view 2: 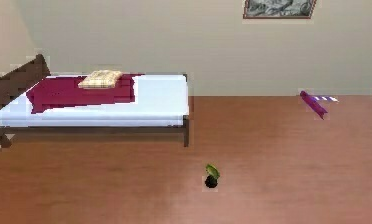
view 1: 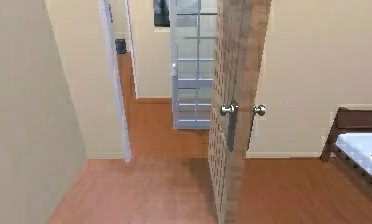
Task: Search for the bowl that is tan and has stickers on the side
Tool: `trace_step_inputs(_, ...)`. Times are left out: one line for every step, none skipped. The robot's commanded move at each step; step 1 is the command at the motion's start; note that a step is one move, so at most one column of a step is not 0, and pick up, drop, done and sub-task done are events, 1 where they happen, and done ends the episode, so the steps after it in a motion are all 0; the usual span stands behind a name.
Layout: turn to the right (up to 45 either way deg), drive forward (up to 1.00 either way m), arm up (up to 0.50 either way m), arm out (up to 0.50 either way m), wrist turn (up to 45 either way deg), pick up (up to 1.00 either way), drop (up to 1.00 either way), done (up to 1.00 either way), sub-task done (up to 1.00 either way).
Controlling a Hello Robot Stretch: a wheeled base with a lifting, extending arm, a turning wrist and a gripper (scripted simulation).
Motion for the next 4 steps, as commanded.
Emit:
trace_step_inputs(-45.0, 0.00, 0.00, 0.00, 0.0, 0.00, 0.00, 0.00, 0.00)
trace_step_inputs(-9.0, 0.00, 0.00, 0.00, 0.0, 0.00, 0.00, 0.00, 0.00)
trace_step_inputs(0.0, 0.15, 0.00, 0.00, 0.0, 0.00, 0.00, 0.00, 0.00)
trace_step_inputs(45.0, 0.00, 0.00, 0.00, 0.0, 0.00, 0.00, 0.00, 0.00)
